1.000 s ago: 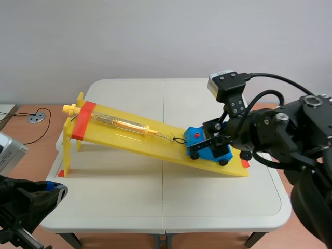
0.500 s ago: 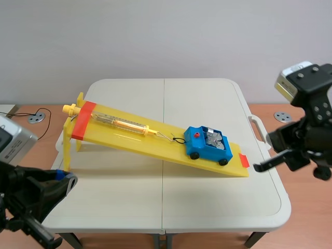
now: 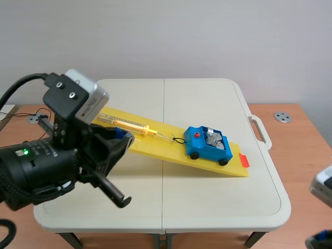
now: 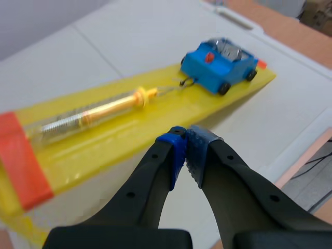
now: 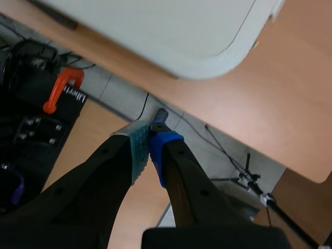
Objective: Place the four metal weights on the blue cart on the ramp.
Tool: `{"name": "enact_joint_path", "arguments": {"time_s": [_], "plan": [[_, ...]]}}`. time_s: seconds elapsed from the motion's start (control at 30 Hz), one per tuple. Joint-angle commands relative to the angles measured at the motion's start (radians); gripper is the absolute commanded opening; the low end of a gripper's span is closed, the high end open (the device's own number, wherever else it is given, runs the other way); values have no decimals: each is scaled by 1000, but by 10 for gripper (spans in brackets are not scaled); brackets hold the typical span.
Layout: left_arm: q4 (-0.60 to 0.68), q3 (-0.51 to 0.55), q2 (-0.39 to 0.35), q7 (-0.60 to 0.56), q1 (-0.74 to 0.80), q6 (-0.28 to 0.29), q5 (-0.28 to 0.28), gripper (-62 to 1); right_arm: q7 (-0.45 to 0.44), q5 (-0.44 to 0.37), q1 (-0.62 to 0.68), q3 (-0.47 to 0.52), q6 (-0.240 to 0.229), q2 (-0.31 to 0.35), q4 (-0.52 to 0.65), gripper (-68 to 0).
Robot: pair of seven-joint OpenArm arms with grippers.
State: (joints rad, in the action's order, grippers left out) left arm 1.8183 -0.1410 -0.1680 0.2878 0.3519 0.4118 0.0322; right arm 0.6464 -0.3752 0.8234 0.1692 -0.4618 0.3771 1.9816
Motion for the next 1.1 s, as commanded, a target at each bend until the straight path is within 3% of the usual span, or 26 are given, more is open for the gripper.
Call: {"name": "enact_joint_path", "arguments": {"time_s": [0.0, 0.3, 0.5, 1.07], "plan": [[37, 6, 27, -89, -69, -33, 42, -582, -115, -37, 30, 36, -20, 32, 88, -669], [-87, -20, 71, -90, -201, -132, -82, -582, -114, -29, 116, 62, -26, 27, 88, -669], [-172, -20, 73, -89, -261, -189, -130, -582, -115, -29, 116, 62, -26, 27, 88, -669], [-218, -20, 73, -89, -272, -193, -134, -582, -121, -29, 116, 62, -26, 27, 88, -669]]}}
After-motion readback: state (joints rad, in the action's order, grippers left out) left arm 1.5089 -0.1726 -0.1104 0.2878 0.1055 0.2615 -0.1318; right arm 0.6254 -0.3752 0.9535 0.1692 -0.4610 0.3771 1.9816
